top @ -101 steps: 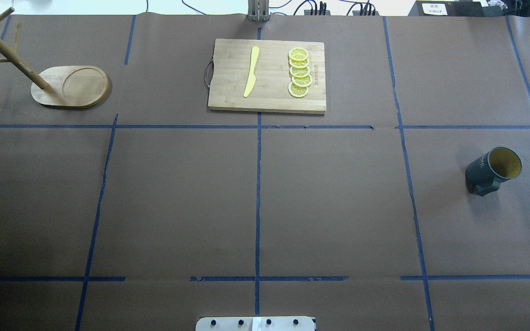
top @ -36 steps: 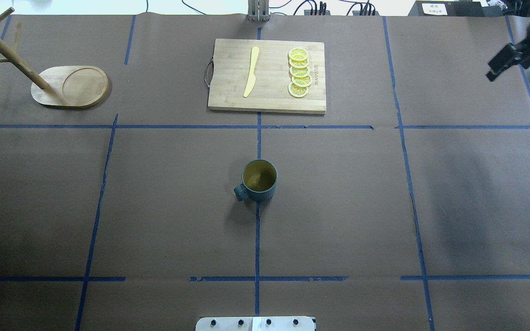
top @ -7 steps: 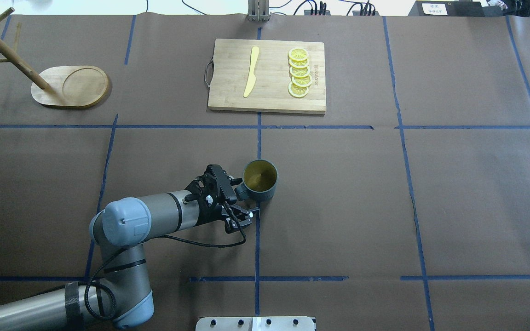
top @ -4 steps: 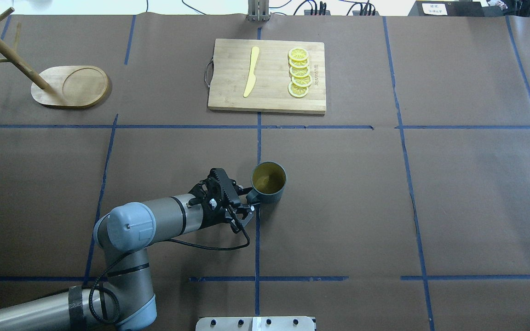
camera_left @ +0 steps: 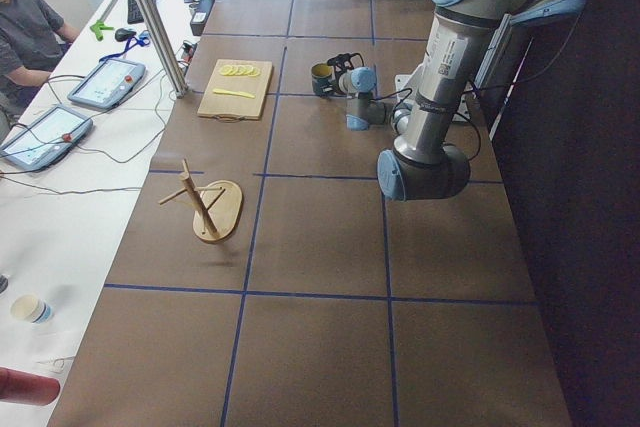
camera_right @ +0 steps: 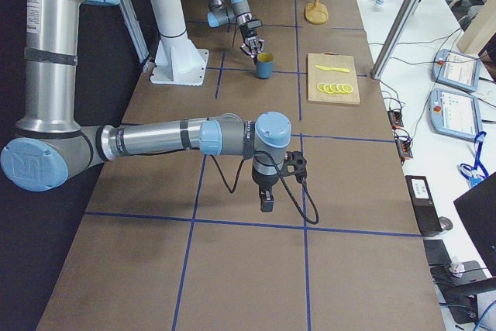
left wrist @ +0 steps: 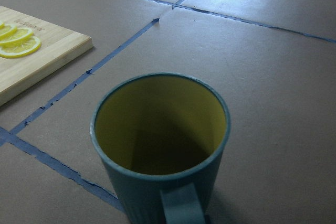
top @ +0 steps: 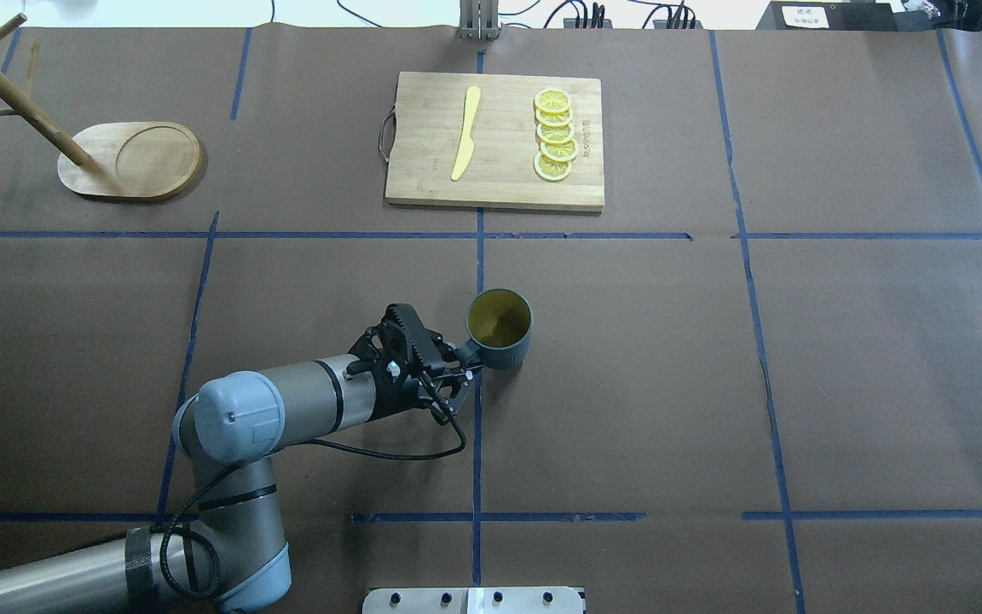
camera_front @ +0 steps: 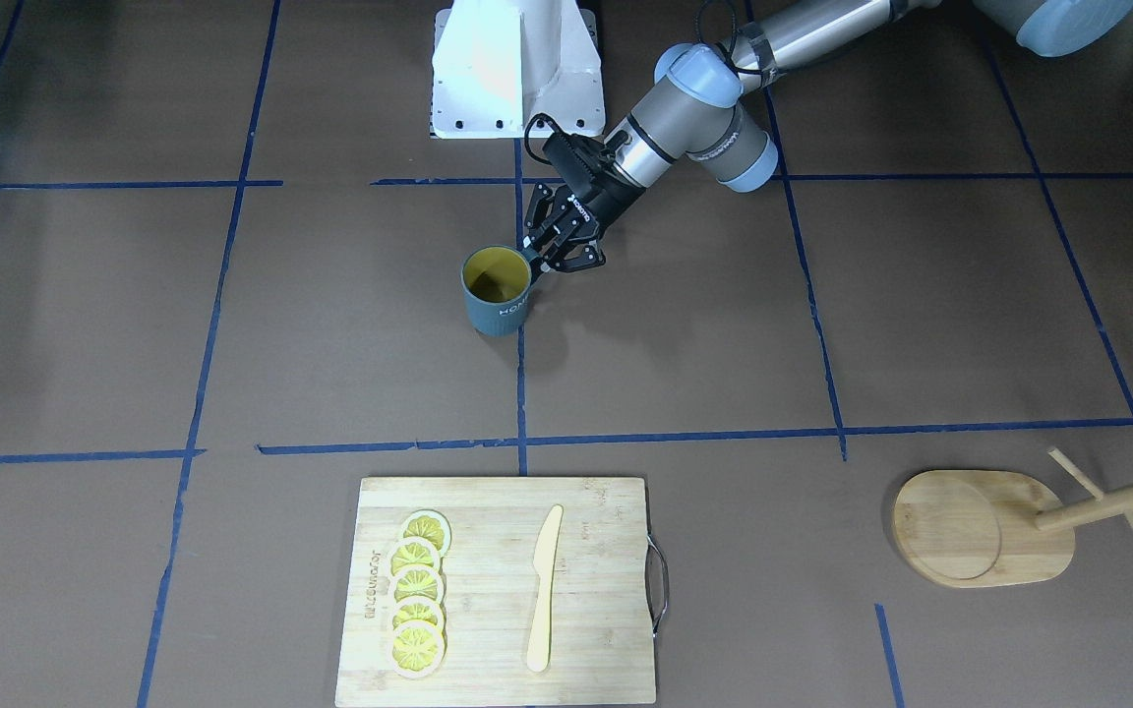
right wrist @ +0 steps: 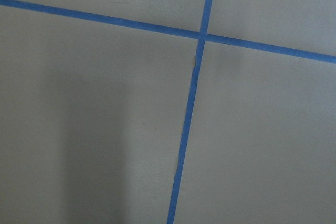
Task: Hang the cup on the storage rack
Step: 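Lift the mug by its handle with the left gripper toward the wooden rack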
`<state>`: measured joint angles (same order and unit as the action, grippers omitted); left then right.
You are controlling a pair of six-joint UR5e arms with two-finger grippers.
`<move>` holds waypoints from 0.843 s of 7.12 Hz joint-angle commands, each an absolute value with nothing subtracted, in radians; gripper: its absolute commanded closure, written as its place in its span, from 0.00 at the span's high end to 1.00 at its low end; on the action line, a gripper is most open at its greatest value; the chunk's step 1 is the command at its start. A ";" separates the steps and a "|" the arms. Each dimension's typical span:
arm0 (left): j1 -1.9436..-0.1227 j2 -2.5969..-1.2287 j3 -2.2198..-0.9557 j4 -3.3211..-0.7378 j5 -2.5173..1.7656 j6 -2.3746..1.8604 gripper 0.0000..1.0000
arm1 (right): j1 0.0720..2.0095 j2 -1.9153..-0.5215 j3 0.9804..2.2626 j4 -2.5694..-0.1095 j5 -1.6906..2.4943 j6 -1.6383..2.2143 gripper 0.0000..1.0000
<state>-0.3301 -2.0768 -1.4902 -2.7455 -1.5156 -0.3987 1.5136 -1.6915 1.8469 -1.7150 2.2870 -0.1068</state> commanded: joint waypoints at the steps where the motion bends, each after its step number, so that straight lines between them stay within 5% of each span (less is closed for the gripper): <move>1: -0.362 -2.075 -1.531 -2.755 -1.514 -0.570 0.00 | 1.513 -1.690 1.847 -1.715 2.287 -0.106 1.00; 6: -0.500 -2.030 -1.542 -2.962 -1.517 -1.362 0.00 | 1.511 -1.674 1.844 -1.715 2.289 -0.107 1.00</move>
